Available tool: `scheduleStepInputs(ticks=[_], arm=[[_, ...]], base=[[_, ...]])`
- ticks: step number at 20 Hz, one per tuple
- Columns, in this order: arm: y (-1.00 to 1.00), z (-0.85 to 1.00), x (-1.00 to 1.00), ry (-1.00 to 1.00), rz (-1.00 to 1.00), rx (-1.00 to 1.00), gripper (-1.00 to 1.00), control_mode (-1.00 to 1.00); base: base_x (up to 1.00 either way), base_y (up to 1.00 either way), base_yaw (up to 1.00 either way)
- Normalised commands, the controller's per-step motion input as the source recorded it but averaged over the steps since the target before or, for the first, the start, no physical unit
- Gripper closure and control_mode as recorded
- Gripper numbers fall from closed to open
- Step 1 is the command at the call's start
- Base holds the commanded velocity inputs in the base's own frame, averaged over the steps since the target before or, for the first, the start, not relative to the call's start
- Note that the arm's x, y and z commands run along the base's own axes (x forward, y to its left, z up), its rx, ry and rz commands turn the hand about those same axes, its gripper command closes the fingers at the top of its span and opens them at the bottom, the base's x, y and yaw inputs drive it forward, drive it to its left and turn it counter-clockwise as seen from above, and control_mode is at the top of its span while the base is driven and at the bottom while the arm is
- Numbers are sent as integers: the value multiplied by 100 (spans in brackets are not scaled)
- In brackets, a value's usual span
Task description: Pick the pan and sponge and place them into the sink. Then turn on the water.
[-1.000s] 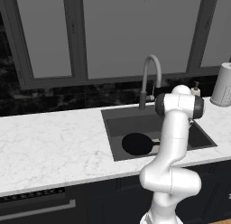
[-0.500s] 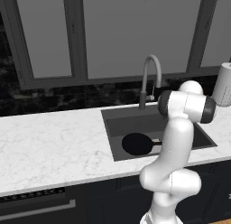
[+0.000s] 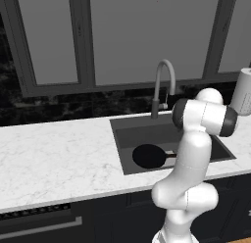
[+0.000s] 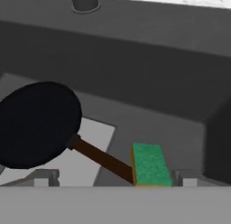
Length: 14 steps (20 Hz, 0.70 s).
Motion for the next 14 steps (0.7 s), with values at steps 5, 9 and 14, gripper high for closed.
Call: scheduleStepInputs(ticks=[5, 9, 14], arm=[[0, 69, -11, -10, 0, 20, -100, -100], [3, 60, -1, -14, 0, 25, -100, -100], [2, 45, 0, -18, 0, 28, -100, -100]], base=[[0, 0, 0], [0, 0, 0], [0, 0, 0]])
